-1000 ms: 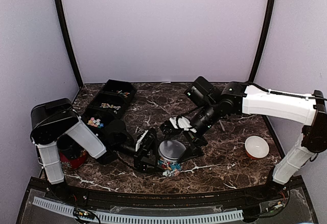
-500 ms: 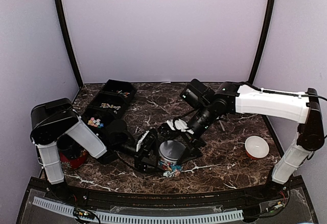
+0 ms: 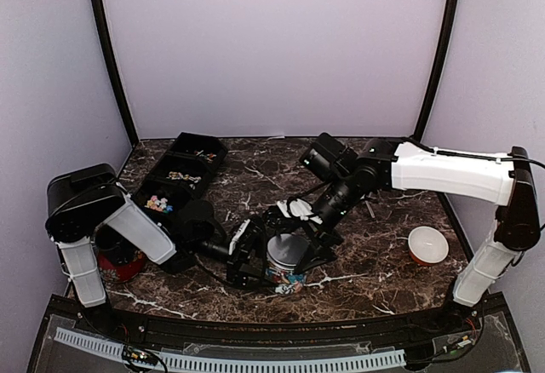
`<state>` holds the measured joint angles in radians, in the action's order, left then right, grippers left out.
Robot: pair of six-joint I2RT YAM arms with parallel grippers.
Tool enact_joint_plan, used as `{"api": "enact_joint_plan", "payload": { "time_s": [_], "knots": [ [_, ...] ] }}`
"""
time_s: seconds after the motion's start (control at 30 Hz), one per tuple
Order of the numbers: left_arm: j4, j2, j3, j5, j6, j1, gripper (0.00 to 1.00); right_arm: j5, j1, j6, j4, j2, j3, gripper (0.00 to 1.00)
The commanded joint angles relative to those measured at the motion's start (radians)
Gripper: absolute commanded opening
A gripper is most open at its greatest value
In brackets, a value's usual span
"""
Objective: Pack the candies
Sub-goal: Rotate the box lid from the packing box.
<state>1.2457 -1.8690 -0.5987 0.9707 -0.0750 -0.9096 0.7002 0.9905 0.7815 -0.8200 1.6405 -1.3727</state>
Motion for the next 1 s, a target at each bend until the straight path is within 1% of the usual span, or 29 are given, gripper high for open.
{"api": "enact_joint_plan", "payload": {
  "time_s": [0.0, 0.07, 0.13, 0.33, 0.4, 0.6, 0.73, 0.97],
  "knots": [
    [-0.063, 0.099, 0.002, -0.249, 0.06, 0.005, 0.7, -0.025, 0.007, -0.13, 0.058, -0.004, 0.024, 0.88],
    [-0.071, 0.118, 0.01, -0.291, 0.07, 0.005, 0.7, -0.045, 0.006, -0.159, 0.082, -0.008, 0.038, 0.88],
    [-0.075, 0.125, 0.014, -0.303, 0.073, 0.005, 0.7, -0.052, 0.007, -0.168, 0.088, -0.013, 0.047, 0.88],
    [-0.062, 0.122, 0.013, -0.278, 0.069, 0.005, 0.7, -0.059, 0.007, -0.16, 0.1, -0.038, 0.077, 0.98],
    [-0.057, 0.12, 0.013, -0.269, 0.068, 0.005, 0.7, -0.061, 0.007, -0.153, 0.091, -0.075, 0.076, 0.97],
    [-0.051, 0.126, 0.018, -0.274, 0.069, 0.005, 0.7, -0.087, 0.005, -0.166, 0.08, -0.096, 0.074, 0.97],
    [-0.05, 0.129, 0.018, -0.248, 0.075, 0.005, 0.7, -0.091, -0.012, -0.163, 0.076, -0.116, 0.086, 0.98],
    [-0.06, 0.122, 0.005, -0.177, 0.078, 0.005, 0.7, -0.046, -0.036, -0.166, 0.075, -0.117, 0.082, 0.98]
  ]
}}
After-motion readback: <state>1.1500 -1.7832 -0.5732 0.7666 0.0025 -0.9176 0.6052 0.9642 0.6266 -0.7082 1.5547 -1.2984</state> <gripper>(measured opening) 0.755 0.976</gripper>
